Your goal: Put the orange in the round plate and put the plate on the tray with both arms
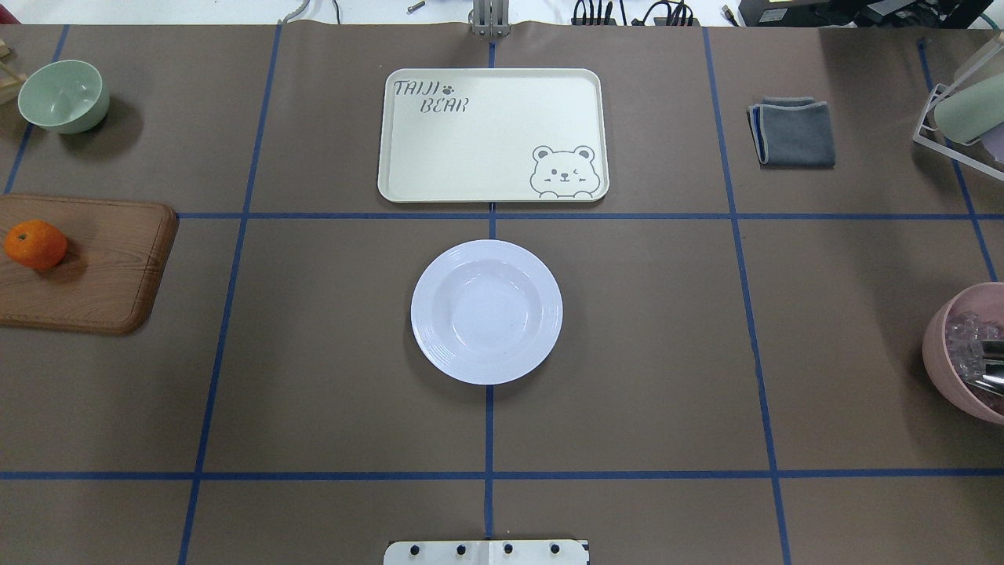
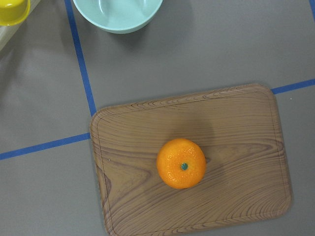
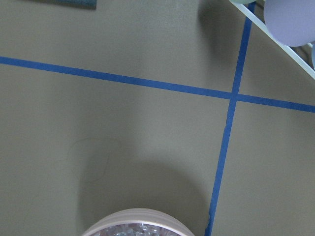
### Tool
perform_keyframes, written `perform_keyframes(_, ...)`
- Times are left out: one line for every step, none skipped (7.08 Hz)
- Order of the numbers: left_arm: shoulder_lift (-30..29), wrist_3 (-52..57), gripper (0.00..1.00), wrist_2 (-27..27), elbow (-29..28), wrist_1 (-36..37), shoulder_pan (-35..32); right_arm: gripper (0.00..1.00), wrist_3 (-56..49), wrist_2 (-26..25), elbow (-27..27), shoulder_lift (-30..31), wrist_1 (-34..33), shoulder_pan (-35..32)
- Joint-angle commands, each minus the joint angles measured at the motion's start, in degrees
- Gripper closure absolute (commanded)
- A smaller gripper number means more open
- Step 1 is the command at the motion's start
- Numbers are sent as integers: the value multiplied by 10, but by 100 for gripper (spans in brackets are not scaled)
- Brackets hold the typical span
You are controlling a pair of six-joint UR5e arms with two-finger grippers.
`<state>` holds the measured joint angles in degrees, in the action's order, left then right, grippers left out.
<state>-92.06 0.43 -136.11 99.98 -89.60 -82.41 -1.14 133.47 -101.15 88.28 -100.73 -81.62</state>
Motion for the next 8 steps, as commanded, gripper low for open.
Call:
perform_keyframes(0,-2,2,42,-5,0,35,0,1,-1,-1,-4,0,5)
perform_keyframes(-14,-2,2,64,-26,0,66,0,1,-1,-1,-4,0,5)
perform_keyframes(-19,-18,2,66,-45,-2,67,0,1,-1,-1,-4,0,5)
perform_keyframes(-29,-74,2,65,-56,-4,73,0,1,-1,-2,-4,0,5)
perform_keyframes(-34,-84,2,66,-63,-15,94,0,1,0,-1,-4,0,5)
perform_keyframes(-35,-86,2,65,-89,-52,100,0,0,-1,-1,-4,0,5)
perform_keyframes(-36,-96,2,64,-121,-95,101,0,0,-1,-1,-4,0,5)
perform_keyframes(-42,-143,2,64,-140,-133,113,0,0,-1,-1,-4,0,5)
